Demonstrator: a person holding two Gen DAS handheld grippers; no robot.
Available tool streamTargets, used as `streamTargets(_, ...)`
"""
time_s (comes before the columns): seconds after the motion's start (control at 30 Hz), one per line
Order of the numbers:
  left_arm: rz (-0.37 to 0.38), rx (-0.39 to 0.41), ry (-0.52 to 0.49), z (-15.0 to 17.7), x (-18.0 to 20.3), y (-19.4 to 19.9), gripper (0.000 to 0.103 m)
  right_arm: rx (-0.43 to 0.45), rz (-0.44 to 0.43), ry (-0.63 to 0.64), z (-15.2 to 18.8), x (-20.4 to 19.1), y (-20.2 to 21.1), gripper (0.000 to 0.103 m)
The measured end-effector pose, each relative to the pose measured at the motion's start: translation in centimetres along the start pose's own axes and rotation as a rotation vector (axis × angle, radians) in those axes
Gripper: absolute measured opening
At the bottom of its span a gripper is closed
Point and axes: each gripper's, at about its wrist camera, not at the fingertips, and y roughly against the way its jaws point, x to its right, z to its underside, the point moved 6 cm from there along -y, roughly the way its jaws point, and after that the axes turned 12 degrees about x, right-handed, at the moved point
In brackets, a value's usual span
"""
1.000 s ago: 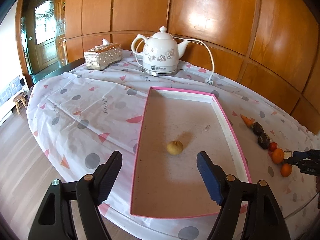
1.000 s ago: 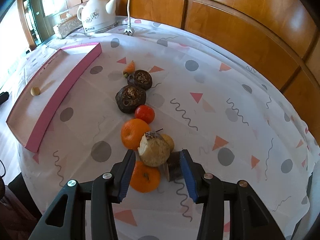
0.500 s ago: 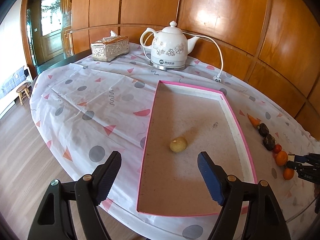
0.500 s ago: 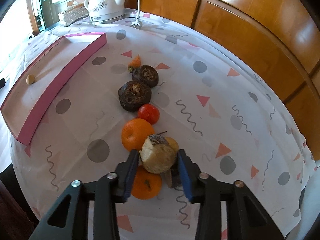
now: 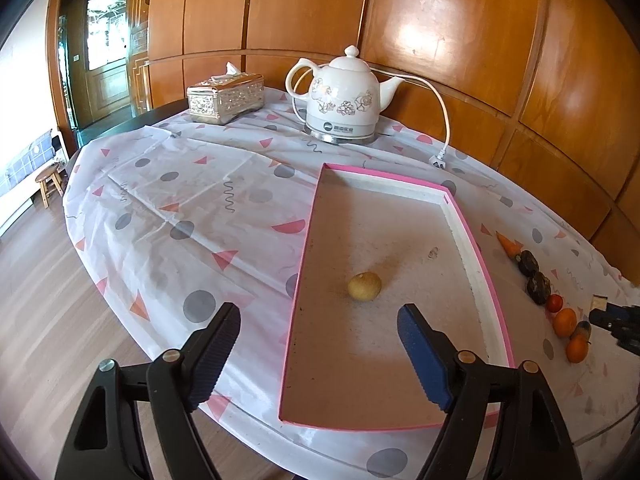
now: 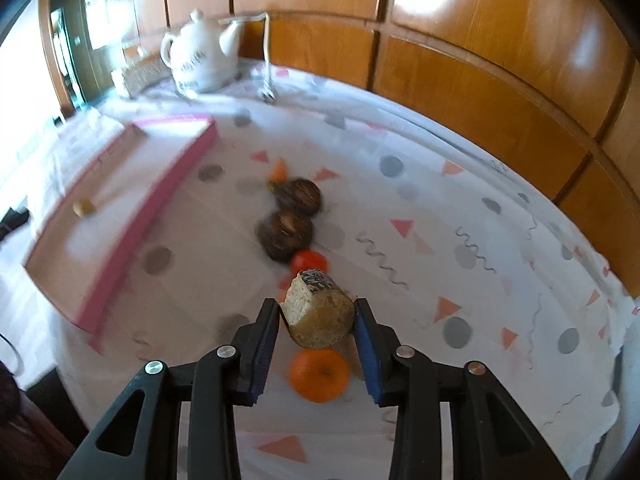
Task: Organize fruits
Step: 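Carry the cylinder into the pink tray and open the right tool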
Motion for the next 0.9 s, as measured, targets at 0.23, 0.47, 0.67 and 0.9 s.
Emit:
streamTargets(0.23,-0.002,0.003,0.010,0.0,-0.4,0.2,0.082,0.015,-0.157,0.013,-1.8,-6.3,-0.2,0.038)
streamTargets(0.47,-0.005,0.003,0.011,0.1,-0.6,0.2,0.082,-0.004,-0.298,0.026,-3.8,-13.9,-2.7,0.038)
streamTargets(0.67,-0.002,-0.002,0.007,0.3,-0.7,0.3,0.082,-0.030,-0.331,-0.002,-5.9,-18.2,-5.5,0.039)
streamTargets(0.9,-0.003,-0.011,0.015,0.5,-0.9,0.0,0.082,0.009,-0.312,0.000,-6.8,-18.9,-4.8,0.051)
